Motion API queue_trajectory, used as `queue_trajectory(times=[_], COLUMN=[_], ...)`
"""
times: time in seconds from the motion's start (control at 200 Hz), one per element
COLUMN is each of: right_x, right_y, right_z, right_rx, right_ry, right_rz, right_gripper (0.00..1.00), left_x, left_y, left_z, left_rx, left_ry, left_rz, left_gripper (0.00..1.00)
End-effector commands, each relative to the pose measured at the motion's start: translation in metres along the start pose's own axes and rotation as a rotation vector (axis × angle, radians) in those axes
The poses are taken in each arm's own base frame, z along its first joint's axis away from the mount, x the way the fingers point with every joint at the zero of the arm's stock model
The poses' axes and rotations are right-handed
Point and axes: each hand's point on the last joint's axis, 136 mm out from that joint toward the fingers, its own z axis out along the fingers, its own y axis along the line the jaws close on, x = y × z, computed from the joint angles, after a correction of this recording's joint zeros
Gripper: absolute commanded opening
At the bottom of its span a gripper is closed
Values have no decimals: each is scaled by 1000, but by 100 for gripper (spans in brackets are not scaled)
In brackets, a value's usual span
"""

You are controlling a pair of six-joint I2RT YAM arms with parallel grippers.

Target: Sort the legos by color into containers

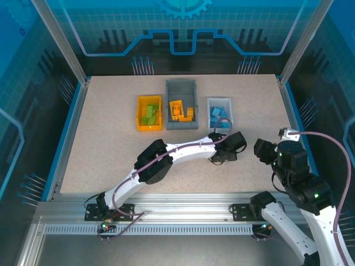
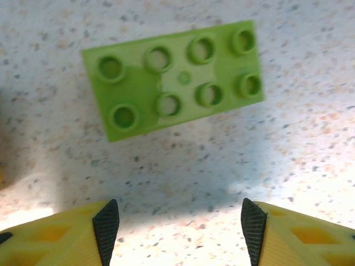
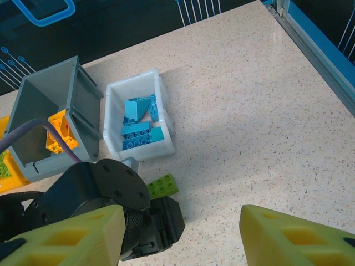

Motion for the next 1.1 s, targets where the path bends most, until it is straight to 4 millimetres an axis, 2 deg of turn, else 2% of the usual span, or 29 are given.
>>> queue_trajectory(times=[0.0,0.075,0.23,0.385,0.61,0.805,1.095], right_x=[3,3,2,2,3,3,3], right_y=[-3,-2,-2,-3,-5,-6,-8], right_z=[2,3,1,-1,-3,-6,-8], right_rx=[15,9,3,3,2,-19,-8], right_ry=[6,6,-2,-5,-10,-41,-37], right_rz=[11,15,19,22,21,42,33], right_gripper=[58,58,58,59,59,59,59], left_x=[-25,-33,-47,-54,-73,-54,-39], left_y=[-34,-37,-41,-46,-30,-23,-5], left_z=[-43,-53,-56,-48,-32,-7,18], left_rx=[104,105,112,153,173,216,189], left_ry=[-110,-145,-187,-183,-146,-47,14], left_rz=[163,245,466,705,882,1031,1046], left_gripper=[66,68,76,80,80,79,77])
